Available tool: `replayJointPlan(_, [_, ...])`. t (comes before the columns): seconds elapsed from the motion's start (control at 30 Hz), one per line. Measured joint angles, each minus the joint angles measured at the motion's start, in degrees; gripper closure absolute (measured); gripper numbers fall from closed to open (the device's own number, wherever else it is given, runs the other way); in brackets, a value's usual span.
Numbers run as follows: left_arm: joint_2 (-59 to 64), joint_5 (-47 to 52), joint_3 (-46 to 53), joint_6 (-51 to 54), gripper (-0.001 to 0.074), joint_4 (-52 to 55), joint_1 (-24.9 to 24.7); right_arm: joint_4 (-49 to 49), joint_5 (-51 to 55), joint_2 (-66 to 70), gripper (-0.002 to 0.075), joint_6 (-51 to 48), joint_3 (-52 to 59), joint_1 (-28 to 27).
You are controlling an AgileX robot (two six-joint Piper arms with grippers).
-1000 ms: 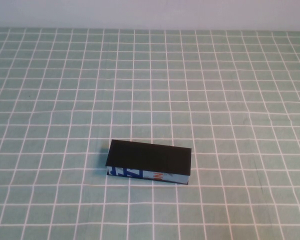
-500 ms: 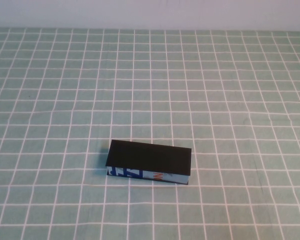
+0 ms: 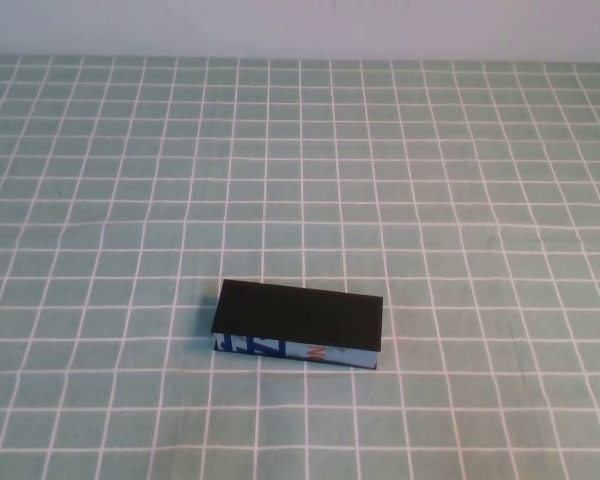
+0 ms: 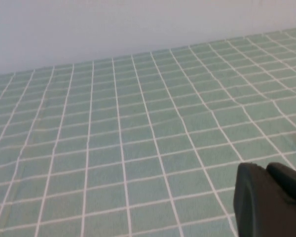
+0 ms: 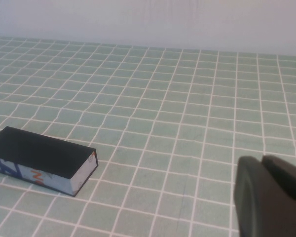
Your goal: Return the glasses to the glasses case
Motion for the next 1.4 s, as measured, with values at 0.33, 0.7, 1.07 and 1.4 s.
replayJointPlan(0.33, [-0.1,7.5,0.2,-0.3,0.0734,0.0,0.0,0.0,0.0,0.0,0.0737,0.0,0.0,0.0])
replayJointPlan(0.7, [-0.1,7.8,0.1,-0.3,0.0734,0.0,0.0,0.0,0.0,0.0,0.0738,0.0,0.0,0.0])
replayJointPlan(1.07, [-0.1,7.8,0.1,-0.3,0.0734,0.0,0.0,0.0,0.0,0.0,0.0737,0.0,0.0,0.0])
replayJointPlan(1.4, [-0.1,7.8,0.1,-0.3,0.0734,0.0,0.0,2.0,-0.2,0.0,0.0738,0.0,2.6,0.0])
